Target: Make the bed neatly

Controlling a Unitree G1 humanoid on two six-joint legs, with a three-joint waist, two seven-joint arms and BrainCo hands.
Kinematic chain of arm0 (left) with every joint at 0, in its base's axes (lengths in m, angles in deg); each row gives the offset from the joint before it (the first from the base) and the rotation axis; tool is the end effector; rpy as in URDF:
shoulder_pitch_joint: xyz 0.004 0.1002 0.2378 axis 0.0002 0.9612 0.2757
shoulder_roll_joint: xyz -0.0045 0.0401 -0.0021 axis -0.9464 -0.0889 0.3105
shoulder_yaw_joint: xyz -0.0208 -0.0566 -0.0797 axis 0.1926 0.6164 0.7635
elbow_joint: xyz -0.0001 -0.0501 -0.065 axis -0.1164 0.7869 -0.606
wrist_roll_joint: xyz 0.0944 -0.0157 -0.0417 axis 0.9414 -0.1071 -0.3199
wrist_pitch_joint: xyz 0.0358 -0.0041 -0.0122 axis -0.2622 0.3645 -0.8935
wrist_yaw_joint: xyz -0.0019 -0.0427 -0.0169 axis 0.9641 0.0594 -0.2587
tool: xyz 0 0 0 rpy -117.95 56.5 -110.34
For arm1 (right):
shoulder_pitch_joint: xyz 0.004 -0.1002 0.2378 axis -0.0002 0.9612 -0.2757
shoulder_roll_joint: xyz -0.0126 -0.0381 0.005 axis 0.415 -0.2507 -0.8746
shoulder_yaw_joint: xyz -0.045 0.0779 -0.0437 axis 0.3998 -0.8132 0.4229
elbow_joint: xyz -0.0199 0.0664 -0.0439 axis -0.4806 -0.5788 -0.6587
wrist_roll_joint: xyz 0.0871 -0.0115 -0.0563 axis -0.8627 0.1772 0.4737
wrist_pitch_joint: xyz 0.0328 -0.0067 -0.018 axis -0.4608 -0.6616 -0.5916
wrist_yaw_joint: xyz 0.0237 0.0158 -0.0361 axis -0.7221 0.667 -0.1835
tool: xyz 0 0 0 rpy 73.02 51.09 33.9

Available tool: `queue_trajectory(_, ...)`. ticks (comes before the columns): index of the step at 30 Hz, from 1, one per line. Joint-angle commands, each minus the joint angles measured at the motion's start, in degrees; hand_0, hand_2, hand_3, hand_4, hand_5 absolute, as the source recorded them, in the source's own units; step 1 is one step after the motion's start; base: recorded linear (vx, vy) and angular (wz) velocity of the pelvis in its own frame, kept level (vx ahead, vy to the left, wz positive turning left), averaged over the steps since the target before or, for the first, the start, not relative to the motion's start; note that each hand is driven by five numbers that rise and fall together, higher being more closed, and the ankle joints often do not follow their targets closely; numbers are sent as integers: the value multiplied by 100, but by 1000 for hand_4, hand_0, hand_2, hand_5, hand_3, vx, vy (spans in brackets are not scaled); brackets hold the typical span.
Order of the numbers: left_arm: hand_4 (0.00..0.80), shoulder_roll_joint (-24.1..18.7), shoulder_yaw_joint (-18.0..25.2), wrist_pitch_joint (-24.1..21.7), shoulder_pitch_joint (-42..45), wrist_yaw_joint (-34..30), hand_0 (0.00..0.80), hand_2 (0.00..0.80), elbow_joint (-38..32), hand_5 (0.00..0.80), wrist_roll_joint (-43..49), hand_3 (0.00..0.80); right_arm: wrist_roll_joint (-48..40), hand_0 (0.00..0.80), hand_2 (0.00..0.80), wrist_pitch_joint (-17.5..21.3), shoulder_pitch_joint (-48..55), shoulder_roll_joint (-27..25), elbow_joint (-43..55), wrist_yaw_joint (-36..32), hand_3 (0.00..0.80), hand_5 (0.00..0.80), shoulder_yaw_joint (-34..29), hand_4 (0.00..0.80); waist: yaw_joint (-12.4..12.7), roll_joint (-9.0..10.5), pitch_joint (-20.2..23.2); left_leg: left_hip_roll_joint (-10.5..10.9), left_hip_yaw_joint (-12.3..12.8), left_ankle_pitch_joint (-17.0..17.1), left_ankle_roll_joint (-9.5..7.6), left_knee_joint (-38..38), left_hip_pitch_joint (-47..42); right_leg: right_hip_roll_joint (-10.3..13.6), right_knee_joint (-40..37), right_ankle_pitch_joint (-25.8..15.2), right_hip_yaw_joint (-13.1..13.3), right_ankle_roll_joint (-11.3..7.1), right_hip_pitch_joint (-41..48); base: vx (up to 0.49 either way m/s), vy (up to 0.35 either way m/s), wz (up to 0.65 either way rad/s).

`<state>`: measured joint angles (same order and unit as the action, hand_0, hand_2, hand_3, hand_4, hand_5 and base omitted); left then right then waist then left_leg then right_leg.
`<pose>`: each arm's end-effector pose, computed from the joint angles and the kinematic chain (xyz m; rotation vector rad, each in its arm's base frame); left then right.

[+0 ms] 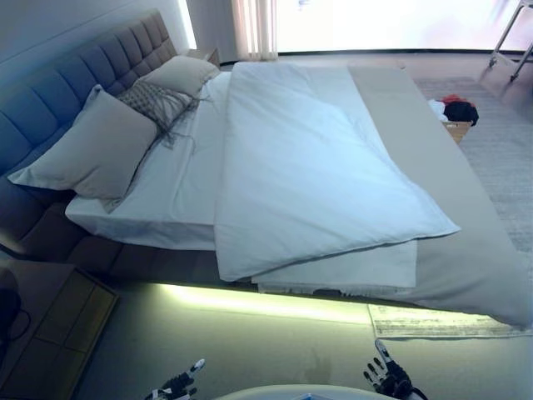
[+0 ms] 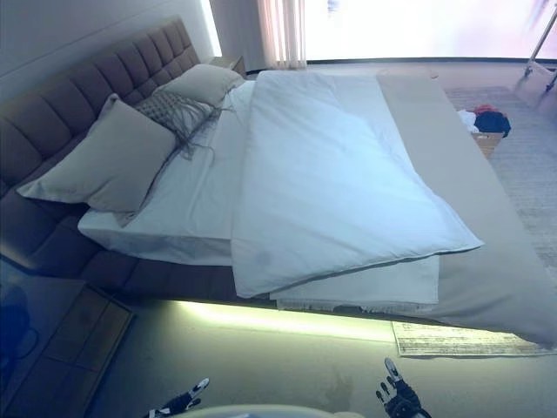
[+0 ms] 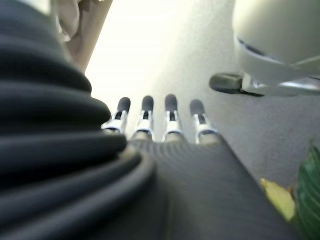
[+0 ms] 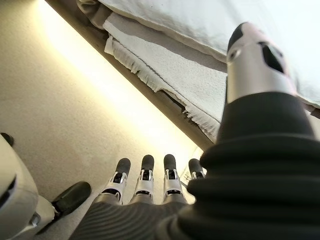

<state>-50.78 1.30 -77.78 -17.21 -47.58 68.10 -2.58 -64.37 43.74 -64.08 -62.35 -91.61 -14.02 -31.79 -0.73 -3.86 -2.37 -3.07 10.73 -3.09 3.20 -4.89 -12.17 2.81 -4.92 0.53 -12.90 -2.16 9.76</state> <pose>0.0447 0.2260 -0.1212 -0.3366 1.2808 0.2822 0.0511 -0.2415 -0.1161 0.7430 0.9434 -0.5972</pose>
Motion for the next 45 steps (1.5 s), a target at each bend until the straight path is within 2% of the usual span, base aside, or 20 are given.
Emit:
queue_trajectory(1,0,26,177,75,-224,-45,0,0,395,0,-31,0,177,0,0,-194,-467,76,-471,-80,0,0,24,0,-72,262,47,216,-51,-108,-161,-11,176,164,10,-63,256,-367,-97,0,0,0)
queue_trajectory(13,0,-115,365,18,-157,-246,0,0,410,0,-253,0,182,0,0,-393,-438,-56,-592,-100,0,0,-71,0,-43,259,-45,226,-45,-104,-174,-11,200,173,37,-56,243,-373,-132,0,0,0)
queue_trajectory(19,0,-191,770,-58,-137,-353,0,0,330,0,-1137,0,-18,0,0,-469,-411,-134,-620,28,0,0,-228,0,-72,244,-81,217,-30,-100,-164,-11,178,152,41,-36,289,-354,-133,11,-11,0)
queue_trajectory(28,0,-195,814,52,-97,-364,0,0,388,0,-696,0,-88,0,0,-455,-369,-236,-658,-16,0,0,-432,0,-144,290,-159,166,11,-123,-153,83,175,63,87,-4,435,-304,-176,26,-63,-6)
queue_trajectory(30,0,-163,831,73,-118,-349,0,0,379,0,-668,0,49,0,0,-509,-380,-240,-682,-121,0,0,-419,0,-156,326,-178,145,67,-240,-145,399,231,76,246,78,440,-262,-215,41,-87,-12)
queue_trajectory(32,0,-121,827,50,-187,-335,0,0,357,0,-642,0,191,0,0,-574,-432,-236,-657,-235,0,0,-335,0,-165,442,-274,47,133,-390,-136,1339,547,132,596,226,447,-125,-333,6,-131,-9)
queue_trajectory(34,0,-67,761,-17,-262,-350,0,0,319,0,-784,0,244,0,0,-613,-510,-241,-534,-247,0,0,-182,0,-96,516,-505,-103,-64,34,2,2981,1431,124,888,337,405,119,-442,-55,-140,-22)
queue_trajectory(35,0,-20,755,-56,-276,-362,0,0,308,0,-884,0,252,0,0,-607,-564,-259,-497,-220,0,0,-126,0,-51,529,-609,-162,-174,395,101,3557,1876,122,970,345,412,204,-481,-41,-73,-34)
queue_trajectory(36,0,34,755,-75,-280,-376,0,0,291,0,-974,0,280,0,0,-593,-624,-278,-480,-185,0,0,-88,0,-17,495,-713,-211,-278,554,153,3822,2177,101,1051,373,438,250,-489,49,48,-40)
queue_trajectory(39,0,148,749,-117,-217,-380,0,0,296,0,-1113,0,385,0,0,-599,-790,-286,-484,-165,0,0,-57,0,124,346,-873,-201,-406,731,159,2705,2157,16,1076,492,611,123,-292,228,190,-40)
queue_trajectory(40,0,162,728,-153,-157,-354,0,0,295,0,-1141,0,493,0,0,-649,-825,-283,-484,-210,0,0,-27,0,170,279,-870,-317,-445,827,176,1852,2040,-29,1010,559,685,55,-155,357,243,-49)
queue_trajectory(43,0,117,751,-158,-78,-270,0,0,340,0,-1027,0,569,0,0,-775,-795,-270,-493,-292,0,0,-28,0,326,228,-850,-563,-658,1280,335,297,1994,-35,789,781,911,-77,432,452,263,-37)
queue_trajectory(45,0,106,867,-145,-10,-225,0,0,384,0,-902,0,549,0,0,-826,-682,-240,-517,-335,0,0,-62,0,388,227,-765,-675,-663,1320,411,-11,2125,49,674,1012,965,-177,821,502,324,6)
